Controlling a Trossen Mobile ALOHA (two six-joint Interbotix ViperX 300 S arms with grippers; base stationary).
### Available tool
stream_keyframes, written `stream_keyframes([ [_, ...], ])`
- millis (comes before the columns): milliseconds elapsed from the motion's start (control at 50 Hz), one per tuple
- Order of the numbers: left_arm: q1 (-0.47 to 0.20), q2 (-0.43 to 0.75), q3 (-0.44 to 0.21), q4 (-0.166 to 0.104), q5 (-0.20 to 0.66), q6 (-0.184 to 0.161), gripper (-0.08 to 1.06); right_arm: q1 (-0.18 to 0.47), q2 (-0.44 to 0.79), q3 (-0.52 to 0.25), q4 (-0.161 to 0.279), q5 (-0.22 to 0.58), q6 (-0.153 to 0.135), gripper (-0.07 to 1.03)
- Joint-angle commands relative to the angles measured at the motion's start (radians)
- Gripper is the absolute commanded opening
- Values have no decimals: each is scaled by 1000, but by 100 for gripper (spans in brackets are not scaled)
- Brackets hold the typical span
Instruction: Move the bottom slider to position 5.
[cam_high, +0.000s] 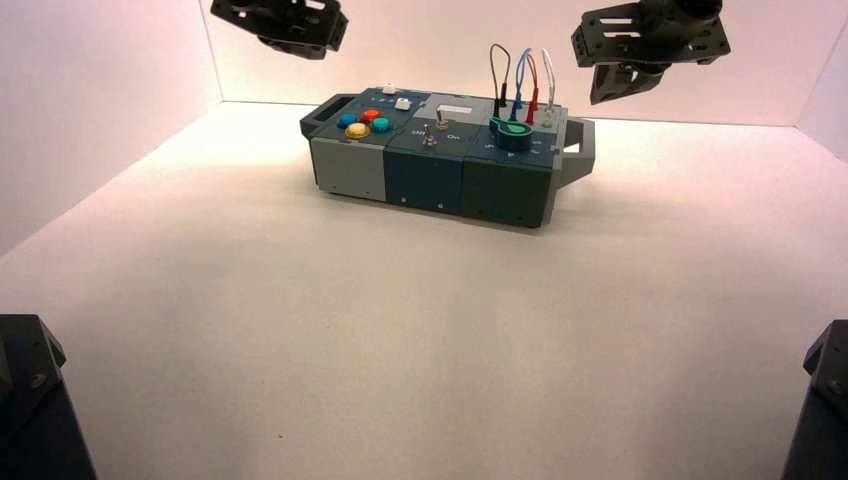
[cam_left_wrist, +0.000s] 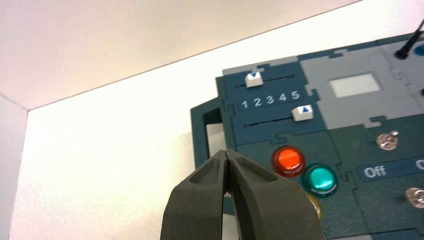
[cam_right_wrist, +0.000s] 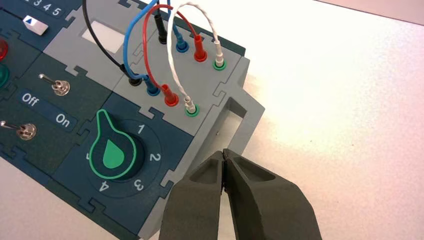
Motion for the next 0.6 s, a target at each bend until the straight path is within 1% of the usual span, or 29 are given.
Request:
stream_keyframes([
  [20,20,-29,-6,0,-15,3,-3,2,-12,-26,0,-11,2,-2],
  [600,28,-23,-11,5,-20,3,-3,2,-11,-25,-2,-18,2,-2],
])
